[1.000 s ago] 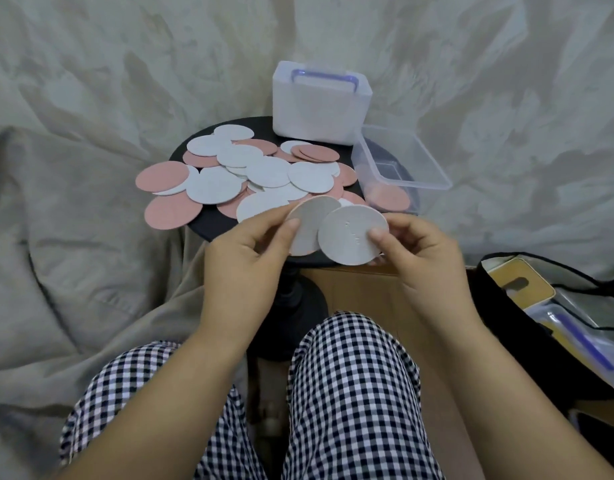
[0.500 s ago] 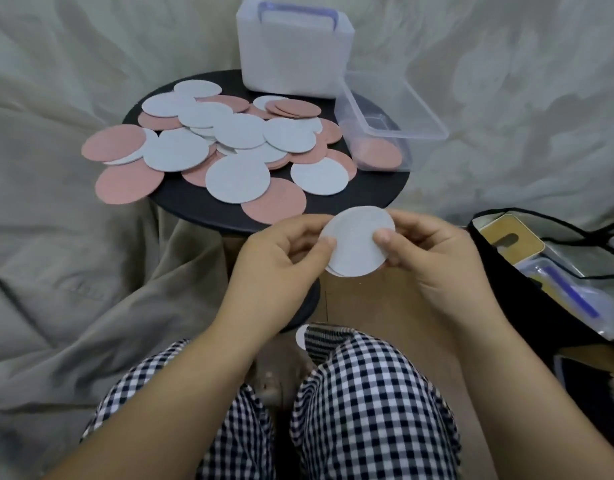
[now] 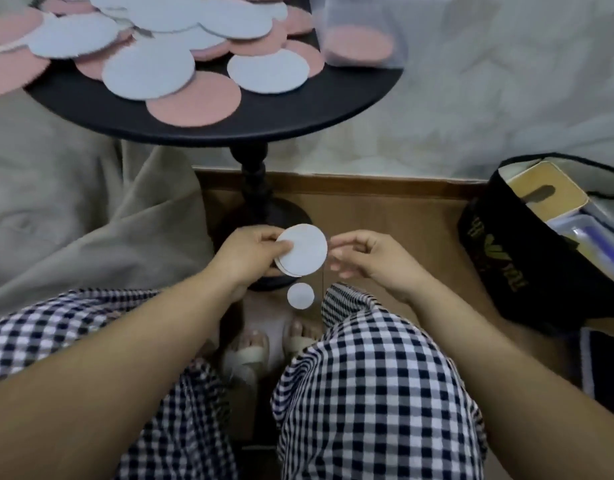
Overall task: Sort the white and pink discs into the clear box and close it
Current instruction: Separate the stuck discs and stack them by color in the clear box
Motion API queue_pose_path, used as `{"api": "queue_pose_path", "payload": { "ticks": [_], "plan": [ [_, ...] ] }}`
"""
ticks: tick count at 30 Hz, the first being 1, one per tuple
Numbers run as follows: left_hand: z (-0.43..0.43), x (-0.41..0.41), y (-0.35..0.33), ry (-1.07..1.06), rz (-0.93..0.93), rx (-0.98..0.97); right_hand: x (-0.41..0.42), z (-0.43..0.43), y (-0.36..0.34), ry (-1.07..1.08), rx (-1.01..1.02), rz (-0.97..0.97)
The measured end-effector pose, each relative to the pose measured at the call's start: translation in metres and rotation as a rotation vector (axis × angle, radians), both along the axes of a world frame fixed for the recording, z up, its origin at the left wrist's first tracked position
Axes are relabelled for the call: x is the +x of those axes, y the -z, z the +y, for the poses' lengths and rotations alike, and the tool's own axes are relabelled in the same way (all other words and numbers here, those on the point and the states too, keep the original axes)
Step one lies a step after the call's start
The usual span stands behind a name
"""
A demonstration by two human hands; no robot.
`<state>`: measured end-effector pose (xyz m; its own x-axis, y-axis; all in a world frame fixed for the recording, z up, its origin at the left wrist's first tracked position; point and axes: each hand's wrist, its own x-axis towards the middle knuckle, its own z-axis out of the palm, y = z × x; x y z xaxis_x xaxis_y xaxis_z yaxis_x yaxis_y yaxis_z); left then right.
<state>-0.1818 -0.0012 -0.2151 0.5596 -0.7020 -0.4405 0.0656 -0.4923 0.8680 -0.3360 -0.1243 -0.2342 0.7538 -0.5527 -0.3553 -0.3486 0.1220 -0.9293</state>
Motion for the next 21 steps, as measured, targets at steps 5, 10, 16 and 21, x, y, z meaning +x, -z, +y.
{"api": "queue_pose_path", "payload": {
  "ticks": [5, 10, 16, 21],
  "plan": [
    [-0.027, 0.013, 0.073, -0.083, 0.102, 0.172, 0.014, -0.023, 0.091, -0.014, 0.027, 0.158],
    [-0.040, 0.029, 0.121, -0.120, 0.080, 0.289, 0.046, -0.040, 0.182, -0.184, -0.121, 0.336],
    [-0.041, 0.041, 0.145, -0.170, 0.016, 0.368, 0.071, -0.037, 0.276, -0.410, -0.386, 0.592],
    [-0.039, 0.037, 0.155, -0.192, 0.051, 0.365, 0.082, -0.028, 0.297, -0.368, -0.487, 0.614]
  ]
}}
